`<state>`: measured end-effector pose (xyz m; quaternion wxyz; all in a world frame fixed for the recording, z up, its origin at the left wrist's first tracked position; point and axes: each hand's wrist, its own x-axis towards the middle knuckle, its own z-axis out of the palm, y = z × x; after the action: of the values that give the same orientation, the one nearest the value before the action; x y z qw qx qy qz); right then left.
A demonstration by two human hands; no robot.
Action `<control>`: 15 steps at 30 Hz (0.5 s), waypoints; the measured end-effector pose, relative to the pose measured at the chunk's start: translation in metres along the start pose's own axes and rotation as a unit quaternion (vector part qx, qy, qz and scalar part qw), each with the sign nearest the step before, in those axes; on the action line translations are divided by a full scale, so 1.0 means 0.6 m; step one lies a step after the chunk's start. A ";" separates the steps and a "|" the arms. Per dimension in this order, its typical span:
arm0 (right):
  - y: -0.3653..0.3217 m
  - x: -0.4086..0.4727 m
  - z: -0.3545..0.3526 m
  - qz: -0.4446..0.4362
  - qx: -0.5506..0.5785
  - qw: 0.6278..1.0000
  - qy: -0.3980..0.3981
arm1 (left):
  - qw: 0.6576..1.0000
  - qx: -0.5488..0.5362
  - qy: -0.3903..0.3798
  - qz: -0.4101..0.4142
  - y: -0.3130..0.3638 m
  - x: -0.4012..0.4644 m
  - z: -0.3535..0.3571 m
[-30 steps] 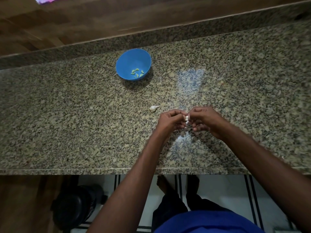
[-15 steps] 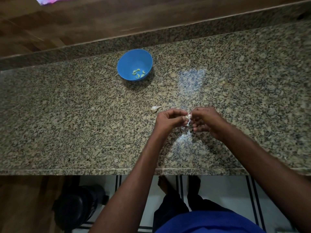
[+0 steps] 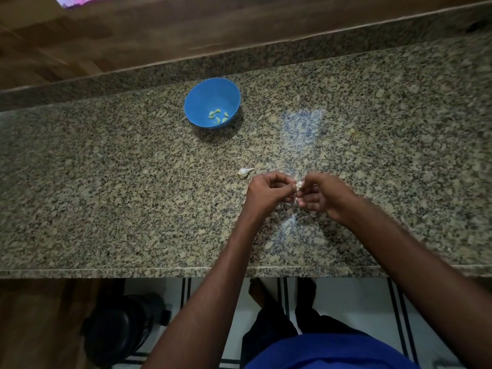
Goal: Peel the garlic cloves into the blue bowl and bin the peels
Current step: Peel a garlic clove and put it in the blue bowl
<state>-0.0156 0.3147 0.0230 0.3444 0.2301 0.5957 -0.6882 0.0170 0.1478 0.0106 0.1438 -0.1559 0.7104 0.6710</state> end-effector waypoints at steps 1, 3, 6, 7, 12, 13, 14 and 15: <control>0.000 -0.001 0.000 -0.019 -0.026 0.999 0.006 | 1.000 0.003 0.001 0.001 -0.001 0.000 -0.001; 0.000 -0.005 -0.001 -0.063 -0.074 0.995 0.012 | 1.000 0.003 0.003 0.000 -0.001 0.000 -0.003; 0.001 -0.010 -0.002 -0.104 -0.114 0.988 0.020 | 1.000 0.006 0.005 0.000 0.005 -0.002 -0.006; 0.002 -0.009 -0.003 -0.102 -0.115 0.988 0.030 | 1.000 0.010 0.004 0.001 0.007 -0.002 -0.007; -0.003 0.004 -0.003 -0.027 -0.069 0.996 0.043 | 0.997 0.064 0.018 0.026 0.004 -0.006 -0.004; -0.003 0.009 -0.002 -0.004 -0.051 0.997 0.049 | 0.996 0.077 0.027 0.036 0.002 -0.009 -0.001; -0.004 0.012 -0.001 0.020 -0.029 0.998 0.053 | 0.994 0.091 0.039 0.047 -0.001 -0.011 0.003; -0.004 0.018 -0.002 0.047 -0.005 0.997 0.054 | 0.991 0.107 0.051 0.061 -0.003 -0.013 0.007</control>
<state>-0.0245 0.3138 0.0167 0.3452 0.2929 0.6052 -0.6548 0.0250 0.1520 0.0121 0.0821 -0.1300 0.7926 0.5900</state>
